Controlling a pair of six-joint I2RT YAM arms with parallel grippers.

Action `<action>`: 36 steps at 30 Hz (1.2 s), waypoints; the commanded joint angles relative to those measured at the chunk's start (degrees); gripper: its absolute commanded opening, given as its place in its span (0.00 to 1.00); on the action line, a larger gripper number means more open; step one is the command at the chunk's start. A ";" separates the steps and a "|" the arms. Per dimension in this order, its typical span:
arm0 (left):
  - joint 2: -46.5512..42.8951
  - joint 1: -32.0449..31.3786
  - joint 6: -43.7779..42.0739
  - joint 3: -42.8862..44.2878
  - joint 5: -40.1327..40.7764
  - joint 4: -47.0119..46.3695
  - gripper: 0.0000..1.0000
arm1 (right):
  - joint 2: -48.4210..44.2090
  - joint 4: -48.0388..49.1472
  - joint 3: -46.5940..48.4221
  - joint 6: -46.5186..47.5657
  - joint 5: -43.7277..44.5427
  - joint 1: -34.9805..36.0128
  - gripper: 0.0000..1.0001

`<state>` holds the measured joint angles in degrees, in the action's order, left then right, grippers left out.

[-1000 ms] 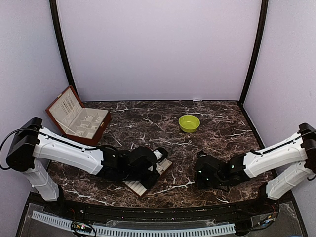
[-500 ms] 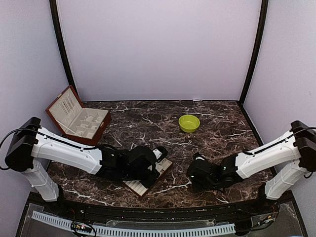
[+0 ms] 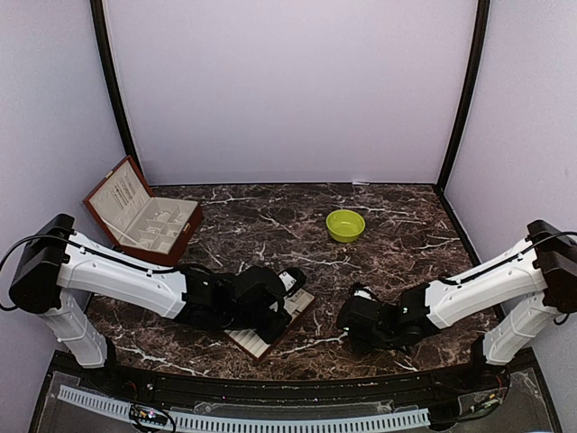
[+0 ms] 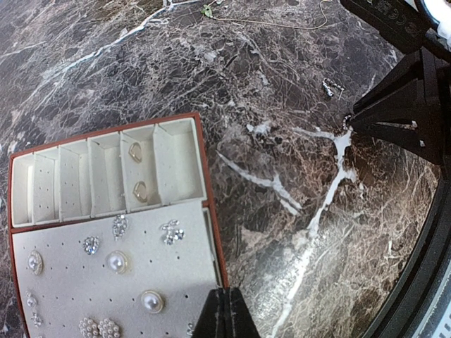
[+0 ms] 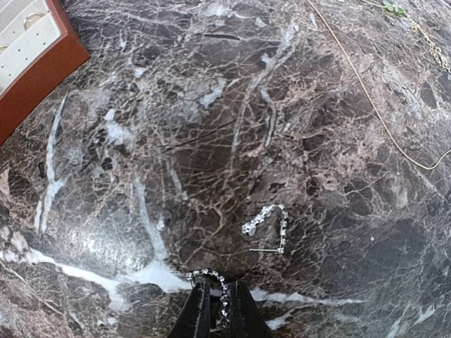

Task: Organize the mixed jewelry
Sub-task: Pick up the earring from the center of the board, then place the earring in the compartment beneath the earring panel.

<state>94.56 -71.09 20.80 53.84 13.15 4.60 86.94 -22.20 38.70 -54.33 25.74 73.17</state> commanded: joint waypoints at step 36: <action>-4.80 -0.10 0.82 -0.14 0.57 2.12 0.00 | -8.54 31.83 -7.12 0.00 -9.12 -1.10 0.00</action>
<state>92.16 -71.09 20.84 53.84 13.56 6.15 79.05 1.54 32.32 -55.18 19.22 72.31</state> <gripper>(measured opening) 0.008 0.008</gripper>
